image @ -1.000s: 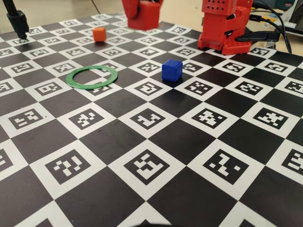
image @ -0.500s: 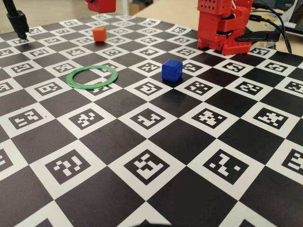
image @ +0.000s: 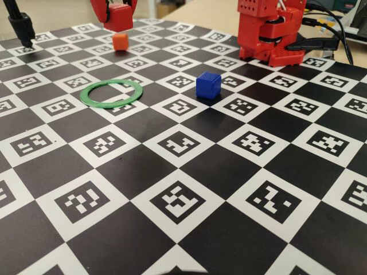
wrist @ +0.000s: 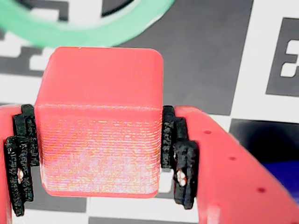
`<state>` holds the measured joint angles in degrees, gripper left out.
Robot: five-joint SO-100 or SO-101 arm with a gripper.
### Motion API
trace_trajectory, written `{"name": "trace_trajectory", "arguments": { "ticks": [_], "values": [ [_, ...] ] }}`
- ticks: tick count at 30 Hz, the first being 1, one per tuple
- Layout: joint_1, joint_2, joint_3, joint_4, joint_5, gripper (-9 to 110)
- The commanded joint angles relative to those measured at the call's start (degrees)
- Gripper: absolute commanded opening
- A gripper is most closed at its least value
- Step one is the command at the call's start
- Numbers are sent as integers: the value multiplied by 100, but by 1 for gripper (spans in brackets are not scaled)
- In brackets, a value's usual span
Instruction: Grab the red cube then put it in the green circle then put the blue cube on top and finally the orange cube on top
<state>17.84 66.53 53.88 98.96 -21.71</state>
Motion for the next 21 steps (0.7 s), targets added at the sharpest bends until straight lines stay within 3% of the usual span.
{"name": "trace_trajectory", "arguments": {
  "ticks": [1, 21],
  "values": [
    [62, 149, 70, -185, 62, 10],
    [185, -167, 1099, -1828, 545, 10]
  ]
}}
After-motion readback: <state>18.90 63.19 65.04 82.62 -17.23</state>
